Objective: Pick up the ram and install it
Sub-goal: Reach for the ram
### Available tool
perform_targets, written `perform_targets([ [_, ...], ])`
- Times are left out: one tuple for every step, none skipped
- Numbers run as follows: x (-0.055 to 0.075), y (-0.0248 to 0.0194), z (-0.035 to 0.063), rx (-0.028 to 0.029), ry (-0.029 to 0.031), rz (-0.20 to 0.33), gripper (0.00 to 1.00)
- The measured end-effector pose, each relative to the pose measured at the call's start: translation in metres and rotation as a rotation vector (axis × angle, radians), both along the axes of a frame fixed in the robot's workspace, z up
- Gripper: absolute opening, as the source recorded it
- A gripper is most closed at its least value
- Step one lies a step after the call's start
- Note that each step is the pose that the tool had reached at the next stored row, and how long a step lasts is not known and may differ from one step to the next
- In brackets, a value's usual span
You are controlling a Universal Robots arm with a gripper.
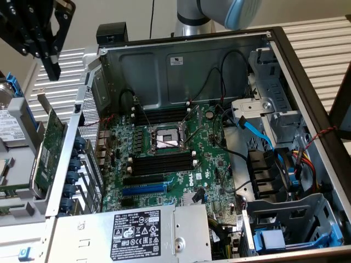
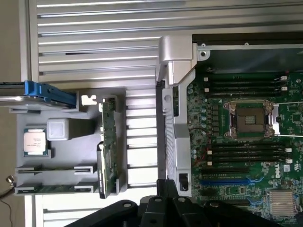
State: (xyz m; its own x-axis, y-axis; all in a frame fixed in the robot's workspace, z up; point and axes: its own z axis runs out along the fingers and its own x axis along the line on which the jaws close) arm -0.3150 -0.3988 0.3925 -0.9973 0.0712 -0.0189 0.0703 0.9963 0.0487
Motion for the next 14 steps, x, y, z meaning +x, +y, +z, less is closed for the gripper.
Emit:
perform_targets([
  [-0.005, 0.0000, 0.0000, 0.0000, 0.0000, 0.000, 0.11],
  [-0.009, 0.0000, -0.0001, 0.0001, -0.0001, 0.000, 0.11],
  [-0.014, 0.0000, -0.0001, 0.0001, -0.0001, 0.000, 0.11],
  [-0.018, 0.0000, 0.0000, 0.0000, 0.0000, 0.000, 0.11],
  [-0.022, 0.0000, -0.0001, 0.0001, -0.0001, 0.000, 0.11],
  [-0.027, -0.0001, -0.0001, 0.0001, -0.0001, 0.000, 0.11],
  [-0.032, -0.0002, -0.0002, 0.0001, -0.0001, 0.000, 0.11],
  [-0.037, -0.0004, -0.0002, 0.0001, -0.0001, 0.000, 0.11],
  [-0.041, -0.0006, -0.0002, 0.0000, -0.0001, 0.000, 0.11],
  [-0.045, -0.0008, -0.0003, 0.0001, -0.0001, 0.000, 0.11],
  [-0.050, -0.0011, -0.0004, 0.0001, -0.0001, 0.000, 0.11],
  [-0.054, -0.0014, -0.0004, 0.0001, -0.0001, 0.000, 0.11],
  [-0.059, -0.0017, -0.0004, 0.0001, -0.0001, 0.000, 0.11],
  [-0.064, -0.0020, -0.0005, 0.0000, 0.0000, 0.000, 0.11],
])
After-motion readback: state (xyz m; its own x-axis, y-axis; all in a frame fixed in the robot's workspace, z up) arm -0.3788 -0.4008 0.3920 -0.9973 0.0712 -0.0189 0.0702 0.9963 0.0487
